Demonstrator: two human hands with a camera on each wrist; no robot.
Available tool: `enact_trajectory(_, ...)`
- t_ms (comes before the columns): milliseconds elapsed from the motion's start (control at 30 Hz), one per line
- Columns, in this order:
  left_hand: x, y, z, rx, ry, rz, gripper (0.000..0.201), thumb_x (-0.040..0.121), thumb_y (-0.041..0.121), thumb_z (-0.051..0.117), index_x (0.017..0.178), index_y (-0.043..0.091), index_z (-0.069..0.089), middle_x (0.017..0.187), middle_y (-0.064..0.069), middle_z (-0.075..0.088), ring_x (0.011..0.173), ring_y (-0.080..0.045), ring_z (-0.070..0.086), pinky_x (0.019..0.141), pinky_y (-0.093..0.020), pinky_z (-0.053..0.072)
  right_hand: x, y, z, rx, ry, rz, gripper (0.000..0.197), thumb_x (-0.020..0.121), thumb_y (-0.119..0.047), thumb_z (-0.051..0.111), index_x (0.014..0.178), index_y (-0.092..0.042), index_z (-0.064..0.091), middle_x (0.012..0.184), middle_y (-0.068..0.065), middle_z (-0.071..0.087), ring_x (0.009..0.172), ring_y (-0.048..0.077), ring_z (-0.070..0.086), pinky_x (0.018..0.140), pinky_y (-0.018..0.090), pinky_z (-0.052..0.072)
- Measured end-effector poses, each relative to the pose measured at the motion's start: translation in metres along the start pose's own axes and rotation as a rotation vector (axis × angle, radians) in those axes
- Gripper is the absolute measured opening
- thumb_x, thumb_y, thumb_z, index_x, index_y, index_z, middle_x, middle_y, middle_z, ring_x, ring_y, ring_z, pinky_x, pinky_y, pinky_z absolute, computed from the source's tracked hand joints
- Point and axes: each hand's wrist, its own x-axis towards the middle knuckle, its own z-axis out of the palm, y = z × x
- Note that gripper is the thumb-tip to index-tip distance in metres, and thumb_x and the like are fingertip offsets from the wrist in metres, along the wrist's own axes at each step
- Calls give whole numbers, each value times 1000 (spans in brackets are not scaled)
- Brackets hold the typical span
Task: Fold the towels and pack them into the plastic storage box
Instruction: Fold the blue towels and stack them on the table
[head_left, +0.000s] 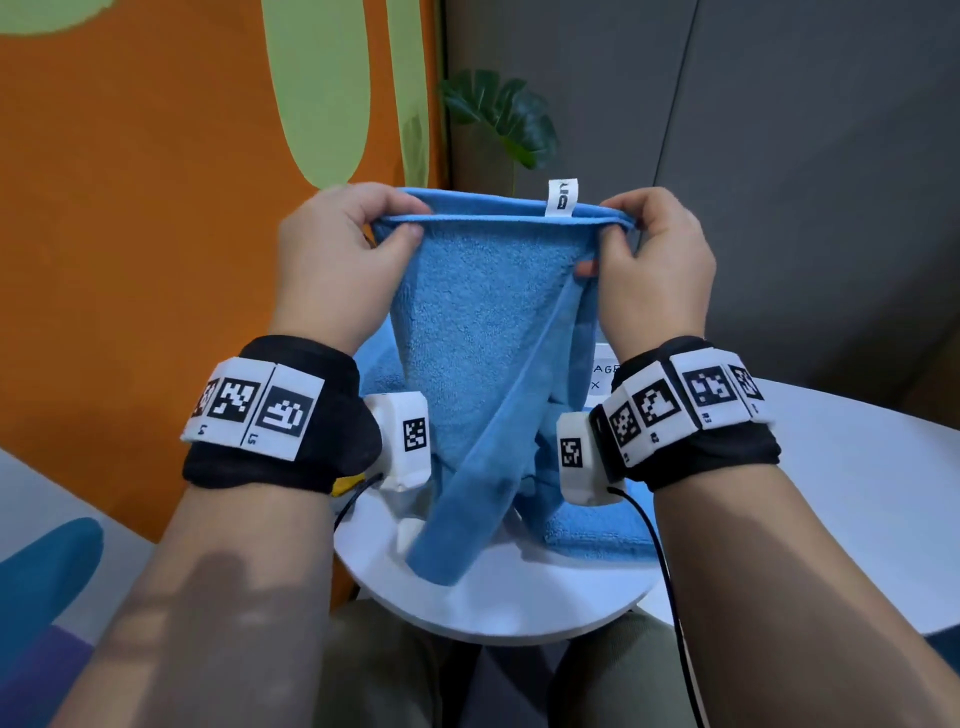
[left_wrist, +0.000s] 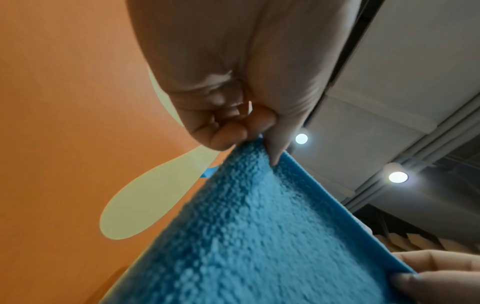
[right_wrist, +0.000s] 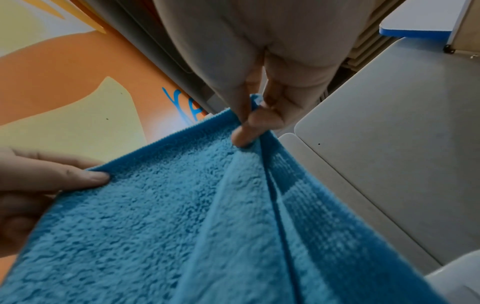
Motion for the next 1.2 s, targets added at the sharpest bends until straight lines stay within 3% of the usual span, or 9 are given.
enact_trajectory(100,-3,6,1,-137,14,-31,29,89,10,59,86,39,63,100,-2,66,68,-5,69,74,-27,57,1,-3,-1,-49,14,-36,20,93,-13,46,100,-23,61,103,-9,48,84,2,52,71,6,37)
enact_trajectory(267,-7,13,-1,-207,102,-22,31,88,11,60,96,39,50,84,9,55,63,-7,68,63,-23,53,-1,-6,-1,3,48,-73,19,92,-11,47,97,-24,60,100,-12,46,87,2,52,79,10,39)
enact_trajectory(533,0,6,-5,-119,226,-92,15,80,31,65,73,39,54,75,17,58,70,-12,57,64,-36,53,-1,-9,1,-11,66,-127,16,90,-17,51,96,-24,65,101,-11,57,96,6,55,87,17,42)
enact_trajectory(633,-3,-12,0,1,116,-266,11,79,27,63,75,33,55,80,8,62,78,-24,65,72,-46,56,-7,-1,7,-35,-90,-41,13,90,-20,54,93,-26,65,86,-14,62,81,2,56,78,21,48)
enact_trajectory(733,-11,-24,7,162,-44,-343,26,79,26,68,102,31,58,107,-1,57,90,-22,58,79,-32,47,-16,9,14,-4,-223,28,8,86,-21,61,91,-27,60,74,-14,60,68,-1,54,68,17,45)
enact_trajectory(833,-20,-11,19,200,-253,-214,43,76,35,74,117,38,60,112,1,41,100,-18,49,93,-26,40,-21,15,23,59,-307,69,16,81,-20,70,86,-24,56,75,-8,61,66,4,54,68,22,47)
enact_trajectory(1033,-27,2,33,313,-477,16,47,78,44,72,120,54,53,149,15,25,136,-22,21,112,-52,22,-24,17,27,165,-456,40,23,79,-14,72,79,-25,51,68,-5,57,61,5,50,66,23,43)
enact_trajectory(1100,-26,1,35,311,-440,60,34,80,41,71,108,53,57,143,22,38,136,-18,23,111,-57,20,-25,17,26,201,-505,22,22,81,-12,70,80,-26,52,68,-5,58,62,6,51,67,25,43)
enact_trajectory(1200,-23,-4,36,271,-346,33,15,81,38,69,87,46,57,110,18,62,125,-15,39,106,-56,29,-27,16,27,210,-530,-3,22,83,-11,67,80,-26,52,72,-2,60,64,9,52,67,26,46)
